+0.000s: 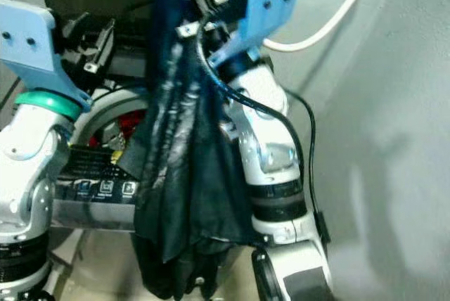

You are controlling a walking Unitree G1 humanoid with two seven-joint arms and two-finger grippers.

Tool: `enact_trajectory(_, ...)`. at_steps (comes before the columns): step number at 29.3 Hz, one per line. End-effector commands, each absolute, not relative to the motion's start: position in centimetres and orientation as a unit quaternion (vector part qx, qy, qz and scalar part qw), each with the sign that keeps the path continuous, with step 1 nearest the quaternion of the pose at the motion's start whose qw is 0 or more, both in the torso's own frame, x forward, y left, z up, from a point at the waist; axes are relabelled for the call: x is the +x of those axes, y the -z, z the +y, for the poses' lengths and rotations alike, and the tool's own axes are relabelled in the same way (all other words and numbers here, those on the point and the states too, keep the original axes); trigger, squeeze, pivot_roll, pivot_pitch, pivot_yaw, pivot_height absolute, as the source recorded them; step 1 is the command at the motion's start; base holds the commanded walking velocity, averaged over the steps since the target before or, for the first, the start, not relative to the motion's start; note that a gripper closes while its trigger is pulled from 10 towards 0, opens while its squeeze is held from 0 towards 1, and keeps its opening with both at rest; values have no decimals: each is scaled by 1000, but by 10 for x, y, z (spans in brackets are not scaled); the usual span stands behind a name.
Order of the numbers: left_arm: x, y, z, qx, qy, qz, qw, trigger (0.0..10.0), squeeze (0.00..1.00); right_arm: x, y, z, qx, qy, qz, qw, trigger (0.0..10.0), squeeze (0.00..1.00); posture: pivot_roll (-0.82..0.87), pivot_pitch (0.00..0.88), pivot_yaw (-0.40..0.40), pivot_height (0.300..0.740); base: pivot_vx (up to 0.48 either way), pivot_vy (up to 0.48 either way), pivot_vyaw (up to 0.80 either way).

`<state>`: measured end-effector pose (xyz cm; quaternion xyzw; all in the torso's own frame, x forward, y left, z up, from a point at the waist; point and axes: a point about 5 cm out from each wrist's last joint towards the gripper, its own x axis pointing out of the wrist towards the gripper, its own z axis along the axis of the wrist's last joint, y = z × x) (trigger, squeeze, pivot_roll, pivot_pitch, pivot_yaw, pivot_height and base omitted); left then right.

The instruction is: Clothes washing

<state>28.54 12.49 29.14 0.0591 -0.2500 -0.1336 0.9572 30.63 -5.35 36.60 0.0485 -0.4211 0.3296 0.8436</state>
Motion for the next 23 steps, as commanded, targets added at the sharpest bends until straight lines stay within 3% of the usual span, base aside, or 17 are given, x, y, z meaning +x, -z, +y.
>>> enact_trajectory(1,272,-292,116,35,197,-251,947,10000,0,302,-386,-51,74,-348,-443,823,10000,0,89,0,-10,740,0,0,0)
enact_trajectory(7,246,-287,115,-7,324,-228,918,10000,0,302,-421,-49,142,-369,-471,789,10000,0,103,15,-24,740,0,0,0)
enact_trajectory(8,235,-285,108,-10,392,-221,893,10000,0,299,-443,-46,163,-388,-486,766,10000,0,107,26,-35,740,0,0,0)
enact_trajectory(10,232,-286,105,-9,414,-220,883,10000,0,298,-449,-45,165,-396,-489,759,10000,0,107,26,-35,740,0,0,0)
enact_trajectory(12,224,-285,88,-43,494,-209,843,10000,0,297,-463,-38,162,-417,-492,747,10000,0,99,31,-42,740,0,0,0)
enact_trajectory(14,224,-285,88,-43,494,-209,843,10000,0,297,-463,-38,162,-417,-492,747,10000,0,99,31,-42,740,0,0,0)
enact_trajectory(15,222,-283,79,-78,522,-197,827,10000,0,295,-469,-34,164,-429,-495,738,10000,0,92,33,-40,740,0,0,0)
enact_trajectory(20,226,-273,68,-115,544,-165,815,10000,0,287,-478,-34,177,-444,-503,720,10000,0,72,34,-31,740,0,0,0)
enact_trajectory(23,243,-261,63,-129,523,-123,833,10000,0,280,-487,-41,201,-455,-510,702,10000,0,55,36,-21,740,0,0,0)
